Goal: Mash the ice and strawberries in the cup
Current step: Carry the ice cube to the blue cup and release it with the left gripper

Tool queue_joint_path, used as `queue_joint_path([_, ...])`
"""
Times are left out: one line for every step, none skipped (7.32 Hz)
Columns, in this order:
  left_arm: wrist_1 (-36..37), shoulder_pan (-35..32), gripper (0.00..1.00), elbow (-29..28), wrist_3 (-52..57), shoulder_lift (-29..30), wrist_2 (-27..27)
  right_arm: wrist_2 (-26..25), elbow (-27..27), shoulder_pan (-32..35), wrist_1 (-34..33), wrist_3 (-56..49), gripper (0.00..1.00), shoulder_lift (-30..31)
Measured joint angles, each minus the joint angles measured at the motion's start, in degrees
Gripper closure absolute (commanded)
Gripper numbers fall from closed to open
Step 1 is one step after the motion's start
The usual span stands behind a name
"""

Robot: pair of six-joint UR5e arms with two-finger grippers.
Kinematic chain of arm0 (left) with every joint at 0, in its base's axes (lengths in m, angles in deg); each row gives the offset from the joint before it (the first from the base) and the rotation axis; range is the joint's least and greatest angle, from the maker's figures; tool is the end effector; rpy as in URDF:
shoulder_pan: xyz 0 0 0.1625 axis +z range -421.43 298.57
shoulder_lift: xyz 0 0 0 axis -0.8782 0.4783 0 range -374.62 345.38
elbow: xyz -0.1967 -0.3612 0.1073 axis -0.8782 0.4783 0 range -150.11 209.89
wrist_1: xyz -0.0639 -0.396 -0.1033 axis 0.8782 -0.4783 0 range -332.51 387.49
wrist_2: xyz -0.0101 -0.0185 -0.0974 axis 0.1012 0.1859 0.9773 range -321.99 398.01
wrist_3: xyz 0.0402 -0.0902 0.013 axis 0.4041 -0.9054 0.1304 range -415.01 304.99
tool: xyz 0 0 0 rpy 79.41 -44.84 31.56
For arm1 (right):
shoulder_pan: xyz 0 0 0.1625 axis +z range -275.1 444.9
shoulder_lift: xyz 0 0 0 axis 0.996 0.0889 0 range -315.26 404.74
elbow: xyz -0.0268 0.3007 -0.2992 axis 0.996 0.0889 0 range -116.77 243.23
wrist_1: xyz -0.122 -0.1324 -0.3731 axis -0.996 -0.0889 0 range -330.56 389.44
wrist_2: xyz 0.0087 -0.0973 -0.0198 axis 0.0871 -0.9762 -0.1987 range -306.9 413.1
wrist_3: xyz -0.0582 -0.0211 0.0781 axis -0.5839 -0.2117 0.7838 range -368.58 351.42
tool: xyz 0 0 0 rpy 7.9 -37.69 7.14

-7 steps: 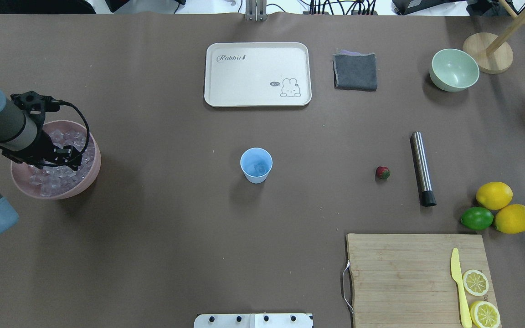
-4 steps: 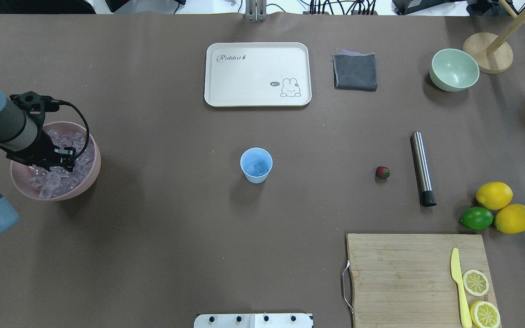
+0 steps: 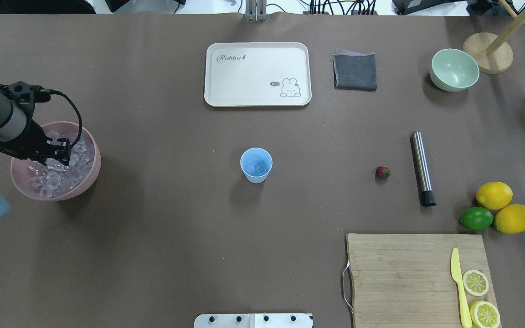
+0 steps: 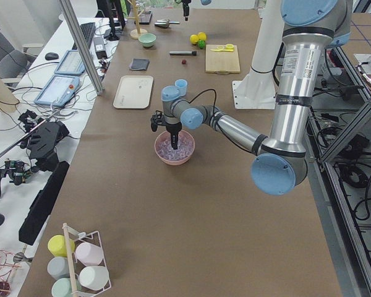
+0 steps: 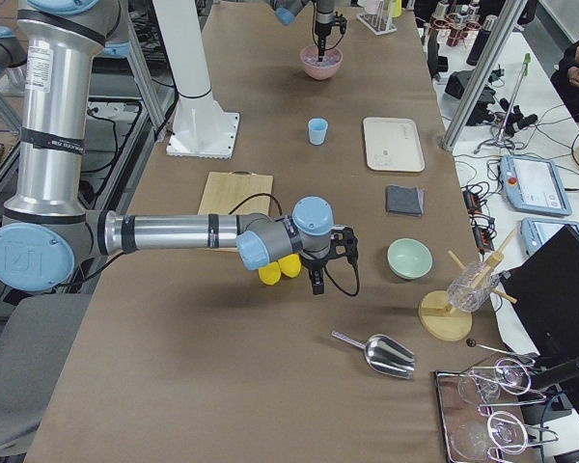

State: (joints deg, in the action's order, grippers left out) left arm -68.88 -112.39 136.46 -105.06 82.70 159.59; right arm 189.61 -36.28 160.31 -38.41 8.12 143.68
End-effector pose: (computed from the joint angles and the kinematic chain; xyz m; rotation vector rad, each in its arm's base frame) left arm 0.2781 -0.4718 0.4484 -0.0107 0.7438 -0.0377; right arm -0.0530 -0.4456 0.6032 0.1448 -0.8717 -0.1266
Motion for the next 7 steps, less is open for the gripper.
queue_joint_path([2.27,-0.81,1.00,1.87,0.08,0.25,0.48,-0.01,0.04,0.00,0.00,0.00,0.00,0.00])
queue_joint_path([5.79,-1.25,1.00,3.93,0.11,1.28,0.67,-0.01,0.10,0.00,-0.02,0.00,0.00,-0.02])
queue_joint_path([8.55,-1.46,1.00,5.10,-0.06,3.20,0.71,-0.01,0.17,0.00,-0.04,0.00,0.00,-0.05])
queue_joint_path([9.99,-1.37,1.00,5.37,-0.74,5.71,0.72,-0.01,0.22,0.00,-0.04,0.00,0.00,-0.08])
queue_joint_path([10.59,-0.88,1.00,5.06,-2.45,8.58,0.72,-0.01,0.25,0.00,-0.05,0.00,0.00,-0.12])
queue_joint_path([11.01,0.40,1.00,3.97,-5.56,12.39,0.61,-0.01,0.26,-0.01,-0.03,0.00,0.00,-0.15])
queue_joint_path([11.40,2.57,1.00,1.89,-9.73,17.26,0.35,-0.01,0.19,-0.05,-0.01,0.00,0.00,-0.32])
